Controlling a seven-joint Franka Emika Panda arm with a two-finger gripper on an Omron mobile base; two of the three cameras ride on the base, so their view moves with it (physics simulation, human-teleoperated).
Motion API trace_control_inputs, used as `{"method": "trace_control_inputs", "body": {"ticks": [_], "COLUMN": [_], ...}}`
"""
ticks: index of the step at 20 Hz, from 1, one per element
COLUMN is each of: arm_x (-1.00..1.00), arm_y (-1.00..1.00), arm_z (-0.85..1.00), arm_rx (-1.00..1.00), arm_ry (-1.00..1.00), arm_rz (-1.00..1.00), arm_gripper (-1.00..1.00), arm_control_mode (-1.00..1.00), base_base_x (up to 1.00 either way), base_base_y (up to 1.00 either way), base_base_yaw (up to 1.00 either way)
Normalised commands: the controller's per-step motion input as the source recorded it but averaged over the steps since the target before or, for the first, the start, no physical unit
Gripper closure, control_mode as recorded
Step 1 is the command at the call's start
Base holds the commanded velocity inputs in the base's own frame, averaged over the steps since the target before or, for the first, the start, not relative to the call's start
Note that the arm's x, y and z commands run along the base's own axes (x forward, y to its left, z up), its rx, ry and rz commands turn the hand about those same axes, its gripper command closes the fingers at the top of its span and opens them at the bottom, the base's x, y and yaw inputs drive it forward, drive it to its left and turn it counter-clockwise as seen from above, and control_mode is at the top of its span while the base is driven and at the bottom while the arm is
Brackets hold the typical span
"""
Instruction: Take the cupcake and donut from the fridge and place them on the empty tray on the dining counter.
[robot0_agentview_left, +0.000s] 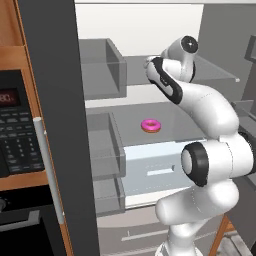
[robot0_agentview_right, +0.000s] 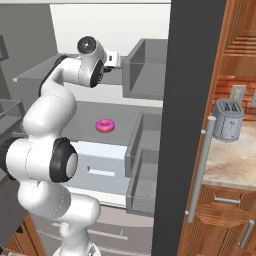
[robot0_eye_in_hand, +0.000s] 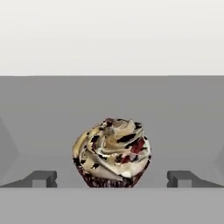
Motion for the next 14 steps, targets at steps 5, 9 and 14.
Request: {"method": "trace_control_inputs", "body": {"ticks": [5,9,14], "arm_x": [0.62,0.36,0.04], "arm_y": [0.00,0.00,0.00], "arm_z": [-0.06,-0.11,-0.24], "arm_rx": [0.00,0.00,-0.01], "arm_ry": [0.00,0.00,0.00], "arm_rz": [0.00,0.00,0.00], "arm_gripper": [-1.00,1.00,1.00], "arm_control_mode": [-1.00,-1.00,-1.00], "base_base_x": [0.00,0.00,0.00], "base_base_y": [0.00,0.00,0.00], "base_base_yaw": [0.00,0.00,0.00]}}
